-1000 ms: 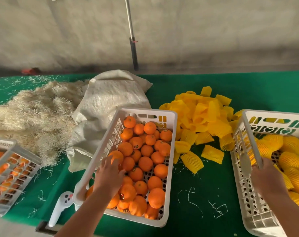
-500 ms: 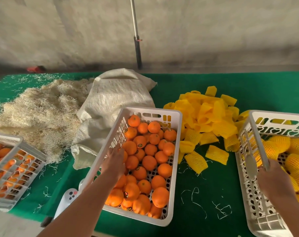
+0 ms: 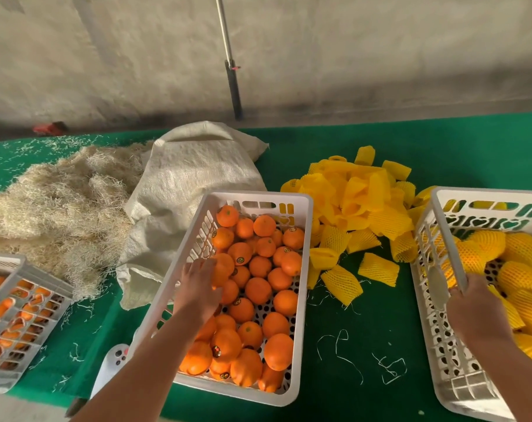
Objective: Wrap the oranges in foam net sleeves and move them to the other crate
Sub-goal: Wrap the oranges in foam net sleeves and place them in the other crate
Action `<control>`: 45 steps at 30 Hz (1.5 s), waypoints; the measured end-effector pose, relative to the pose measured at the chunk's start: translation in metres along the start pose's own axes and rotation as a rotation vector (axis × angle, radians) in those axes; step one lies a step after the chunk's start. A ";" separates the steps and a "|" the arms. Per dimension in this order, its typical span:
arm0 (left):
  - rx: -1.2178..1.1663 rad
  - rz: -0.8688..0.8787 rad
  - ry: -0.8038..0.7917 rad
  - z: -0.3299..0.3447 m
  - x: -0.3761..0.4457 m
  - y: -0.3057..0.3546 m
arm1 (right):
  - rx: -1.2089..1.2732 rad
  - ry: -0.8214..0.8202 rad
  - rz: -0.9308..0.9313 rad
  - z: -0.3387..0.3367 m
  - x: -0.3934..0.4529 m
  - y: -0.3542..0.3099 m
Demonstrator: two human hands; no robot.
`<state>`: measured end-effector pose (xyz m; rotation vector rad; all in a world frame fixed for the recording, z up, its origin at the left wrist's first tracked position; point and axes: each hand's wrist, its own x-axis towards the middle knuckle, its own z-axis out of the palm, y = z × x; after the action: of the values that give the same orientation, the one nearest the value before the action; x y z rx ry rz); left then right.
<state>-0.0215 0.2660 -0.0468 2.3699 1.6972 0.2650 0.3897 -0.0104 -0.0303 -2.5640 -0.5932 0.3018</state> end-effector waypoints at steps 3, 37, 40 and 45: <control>-0.434 -0.062 0.004 -0.014 -0.010 0.026 | -0.037 -0.014 -0.051 -0.001 -0.002 -0.001; -0.180 0.730 -0.233 0.047 -0.040 0.189 | 0.127 0.046 0.088 0.009 0.013 0.006; -0.110 0.834 -0.185 0.054 -0.039 0.190 | 0.068 0.046 0.035 0.010 0.012 0.006; -0.038 0.868 -0.236 0.055 -0.033 0.193 | 0.037 0.032 0.026 0.012 0.013 0.006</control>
<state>0.1583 0.1710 -0.0475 2.8175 0.4845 0.1291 0.3994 -0.0037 -0.0452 -2.5380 -0.5388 0.2778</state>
